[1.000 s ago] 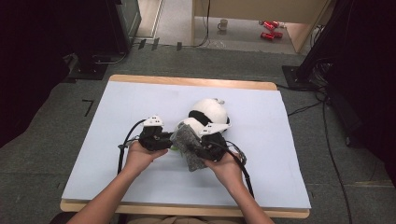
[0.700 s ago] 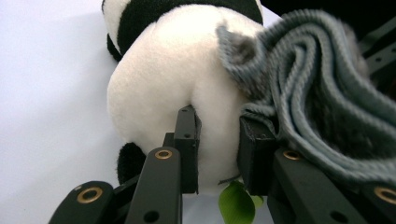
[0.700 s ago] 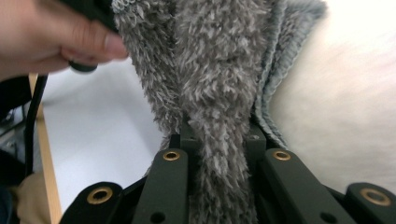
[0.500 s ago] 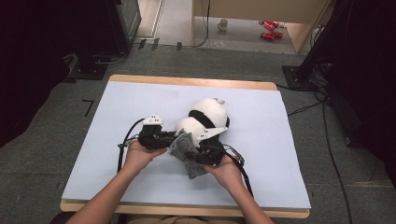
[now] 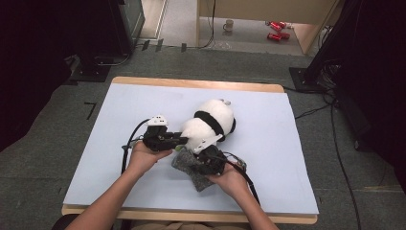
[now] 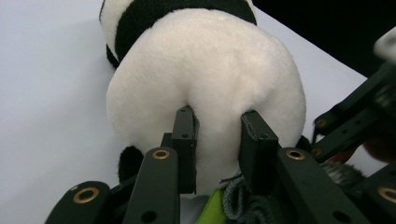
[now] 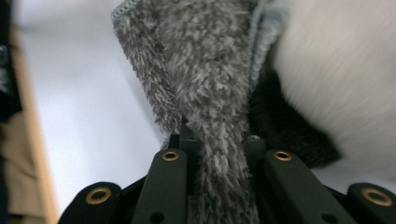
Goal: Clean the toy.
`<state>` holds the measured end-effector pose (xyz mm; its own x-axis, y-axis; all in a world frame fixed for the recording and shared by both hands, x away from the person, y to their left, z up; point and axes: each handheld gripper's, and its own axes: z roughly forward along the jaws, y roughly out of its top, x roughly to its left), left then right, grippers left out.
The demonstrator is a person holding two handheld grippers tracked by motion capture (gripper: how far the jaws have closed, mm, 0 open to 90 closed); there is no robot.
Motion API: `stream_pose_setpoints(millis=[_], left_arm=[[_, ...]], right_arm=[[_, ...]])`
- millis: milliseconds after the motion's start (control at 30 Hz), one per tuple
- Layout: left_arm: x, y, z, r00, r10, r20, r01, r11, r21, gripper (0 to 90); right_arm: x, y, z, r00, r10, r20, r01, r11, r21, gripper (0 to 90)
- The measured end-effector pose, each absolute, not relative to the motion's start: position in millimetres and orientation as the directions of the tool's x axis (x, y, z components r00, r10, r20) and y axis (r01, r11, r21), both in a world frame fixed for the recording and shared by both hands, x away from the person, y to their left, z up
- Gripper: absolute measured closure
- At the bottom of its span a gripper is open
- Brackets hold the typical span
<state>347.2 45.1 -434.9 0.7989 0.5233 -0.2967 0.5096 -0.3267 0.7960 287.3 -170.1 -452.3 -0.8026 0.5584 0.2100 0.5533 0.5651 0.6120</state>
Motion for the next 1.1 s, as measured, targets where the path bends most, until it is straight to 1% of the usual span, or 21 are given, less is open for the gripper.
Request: stream_pose_setpoints(millis=[100, 167, 267, 367, 500, 600, 700, 933, 1033, 1100], left_arm=[[347.2, 45.3, -434.8, 0.799, 0.524, -0.294, 0.509, -0.33, 0.795, 70.5], [346.8, 45.3, -435.1, 0.799, 0.524, -0.295, 0.51, -0.331, 0.794, 70.3], [346.4, 44.9, -435.3, 0.8, 0.523, -0.294, 0.51, -0.335, 0.792, 70.2], [345.4, 42.8, -435.2, 0.796, 0.522, -0.305, 0.517, -0.326, 0.791, 70.1], [343.2, 39.5, -434.5, 0.793, 0.521, -0.316, 0.526, -0.325, 0.786, 70.3], [341.3, 37.3, -434.1, 0.787, 0.533, -0.309, 0.53, -0.33, 0.781, 70.5], [341.8, 37.2, -436.0, 0.78, 0.538, -0.32, 0.546, -0.334, 0.769, 70.9], [343.7, 38.9, -437.6, 0.776, 0.542, -0.321, 0.554, -0.343, 0.758, 71.0], [344.8, 40.0, -437.8, 0.775, 0.541, -0.327, 0.558, -0.342, 0.756, 71.0], [345.6, 40.9, -437.6, 0.773, 0.537, -0.339, 0.563, -0.334, 0.756, 70.7]], right_arm=[[286.9, -179.1, -432.3, -0.804, 0.548, 0.229, 0.542, 0.519, 0.661, 77.5], [286.6, -186.0, -419.7, -0.804, 0.552, 0.221, 0.527, 0.49, 0.694, 77.4], [287.1, -196.9, -405.0, -0.79, 0.574, 0.217, 0.515, 0.428, 0.743, 77.4], [287.6, -206.8, -395.4, -0.752, 0.617, 0.233, 0.52, 0.338, 0.784, 77.4], [289.6, -200.7, -402.1, -0.728, 0.652, 0.21, 0.516, 0.32, 0.795, 77.4], [293.3, -194.5, -411.1, -0.711, 0.666, 0.224, 0.534, 0.306, 0.788, 77.3], [294.5, -190.1, -420.6, -0.71, 0.659, 0.249, 0.551, 0.301, 0.778, 77.3], [292.2, -179.1, -438.8, -0.731, 0.644, 0.224, 0.545, 0.355, 0.76, 77.5], [291.8, -176.3, -443.9, -0.735, 0.64, 0.223, 0.552, 0.374, 0.745, 77.5], [291.0, -172.1, -450.0, -0.74, 0.637, 0.218, 0.563, 0.408, 0.719, 77.6]])
